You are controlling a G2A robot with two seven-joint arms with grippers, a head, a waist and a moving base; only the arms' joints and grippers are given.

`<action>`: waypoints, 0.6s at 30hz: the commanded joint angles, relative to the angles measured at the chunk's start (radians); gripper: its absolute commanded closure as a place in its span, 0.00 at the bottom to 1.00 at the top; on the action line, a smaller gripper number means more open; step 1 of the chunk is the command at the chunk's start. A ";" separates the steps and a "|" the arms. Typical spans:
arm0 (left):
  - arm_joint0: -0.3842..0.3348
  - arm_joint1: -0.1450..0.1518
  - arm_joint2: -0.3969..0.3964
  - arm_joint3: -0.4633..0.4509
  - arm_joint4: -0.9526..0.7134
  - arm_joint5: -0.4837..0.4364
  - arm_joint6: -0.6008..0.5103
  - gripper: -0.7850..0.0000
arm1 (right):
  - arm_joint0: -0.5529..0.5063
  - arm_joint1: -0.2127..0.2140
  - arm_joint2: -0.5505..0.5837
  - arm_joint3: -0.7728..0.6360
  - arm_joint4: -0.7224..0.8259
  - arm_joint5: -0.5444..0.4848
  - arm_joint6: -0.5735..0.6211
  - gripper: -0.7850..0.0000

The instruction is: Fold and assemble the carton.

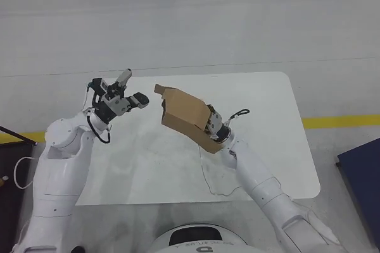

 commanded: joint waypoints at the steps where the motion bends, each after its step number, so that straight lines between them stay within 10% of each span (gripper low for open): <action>1: -0.016 0.002 -0.012 0.024 -0.106 0.120 -0.067 0.00 | 0.005 0.000 0.003 0.013 -0.022 -0.014 0.027 1.00; 7: -0.046 0.003 -0.061 0.098 -0.330 0.277 -0.116 0.00 | 0.027 0.003 0.004 0.060 -0.100 -0.049 0.045 1.00; 18: -0.033 -0.001 -0.047 0.099 -0.380 0.296 -0.110 0.00 | 0.030 0.004 0.004 0.069 -0.113 -0.038 0.040 1.00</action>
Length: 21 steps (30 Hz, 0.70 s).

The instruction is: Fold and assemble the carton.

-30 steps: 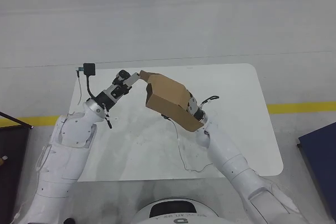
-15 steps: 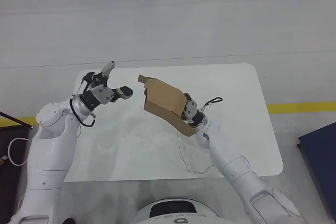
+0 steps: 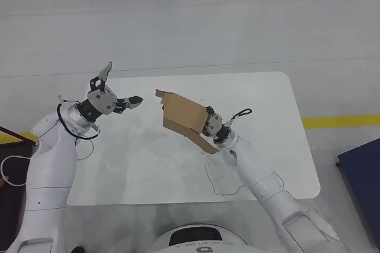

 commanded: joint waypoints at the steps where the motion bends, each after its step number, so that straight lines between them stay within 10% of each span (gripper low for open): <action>1: 0.011 -0.007 0.017 0.008 -0.084 0.027 0.008 0.00 | -0.002 0.000 0.001 -0.002 -0.011 -0.016 -0.019 1.00; 8: -0.017 -0.029 0.067 0.076 -0.361 0.175 0.091 0.00 | -0.034 0.001 0.000 -0.039 -0.027 -0.038 -0.017 1.00; 21: -0.055 -0.036 0.156 0.105 -0.355 0.246 0.168 0.00 | -0.044 0.005 -0.013 -0.062 -0.091 -0.033 -0.022 1.00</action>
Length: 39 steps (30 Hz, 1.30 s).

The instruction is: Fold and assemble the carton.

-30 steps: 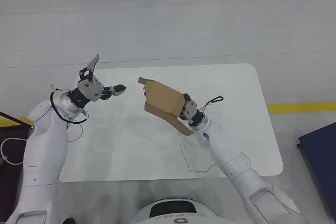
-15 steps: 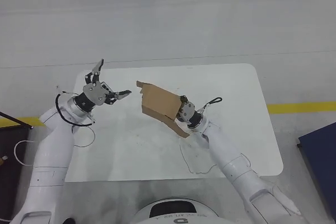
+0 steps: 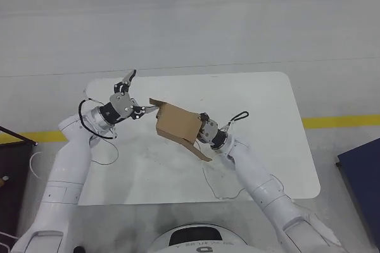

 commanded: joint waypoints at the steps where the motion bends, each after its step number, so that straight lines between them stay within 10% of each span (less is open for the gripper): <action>1: -0.003 -0.002 0.012 0.002 -0.003 -0.003 0.005 0.00 | 0.001 0.000 -0.002 0.001 -0.003 0.003 -0.001 1.00; 39: -0.085 0.036 0.060 0.087 0.104 0.183 -0.110 0.00 | 0.025 -0.001 0.005 0.013 0.012 0.003 -0.010 1.00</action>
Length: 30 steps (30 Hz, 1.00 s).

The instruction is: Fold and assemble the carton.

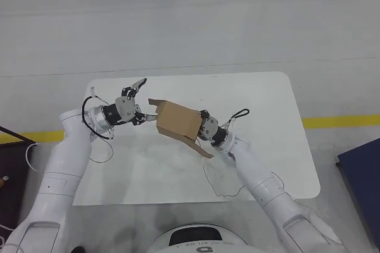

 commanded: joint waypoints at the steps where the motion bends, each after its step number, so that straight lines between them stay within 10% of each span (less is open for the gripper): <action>1: -0.002 0.002 0.003 -0.001 0.007 0.005 -0.007 0.00 | 0.005 -0.001 -0.002 0.006 0.003 -0.001 -0.001 1.00; 30: -0.053 0.084 -0.110 0.083 -0.086 -0.036 -0.056 0.11 | 0.052 -0.017 -0.015 0.048 0.027 0.016 -0.025 1.00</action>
